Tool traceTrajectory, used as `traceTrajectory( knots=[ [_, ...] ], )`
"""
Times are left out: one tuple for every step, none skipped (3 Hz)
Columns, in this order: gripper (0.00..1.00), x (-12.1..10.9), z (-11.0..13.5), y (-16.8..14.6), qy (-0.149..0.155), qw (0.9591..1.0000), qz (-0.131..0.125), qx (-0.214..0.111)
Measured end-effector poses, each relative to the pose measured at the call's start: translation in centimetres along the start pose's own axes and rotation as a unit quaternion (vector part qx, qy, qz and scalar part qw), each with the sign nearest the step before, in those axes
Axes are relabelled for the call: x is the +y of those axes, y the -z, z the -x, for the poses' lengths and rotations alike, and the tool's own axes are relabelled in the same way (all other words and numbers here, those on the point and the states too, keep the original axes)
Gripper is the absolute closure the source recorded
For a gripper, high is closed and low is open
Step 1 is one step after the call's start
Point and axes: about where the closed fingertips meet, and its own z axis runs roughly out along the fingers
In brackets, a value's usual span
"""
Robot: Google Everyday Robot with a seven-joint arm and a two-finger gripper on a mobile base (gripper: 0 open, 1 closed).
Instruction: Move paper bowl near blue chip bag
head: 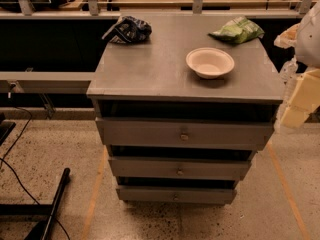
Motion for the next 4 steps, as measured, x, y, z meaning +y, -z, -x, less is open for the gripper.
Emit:
traceTrajectory(
  knots=[
    [0.00,0.0,0.0,0.0,0.000,1.0000,0.000,0.000],
    [0.00,-0.5,-0.8,-0.4,0.028,0.9995,-0.017,-0.005],
    [0.00,-3.7,-1.1,-1.2,0.114,0.9920,-0.054,0.006],
    [0.00,-3.9,-1.2,-1.0,0.149,0.9870,-0.059,0.011]
  ],
)
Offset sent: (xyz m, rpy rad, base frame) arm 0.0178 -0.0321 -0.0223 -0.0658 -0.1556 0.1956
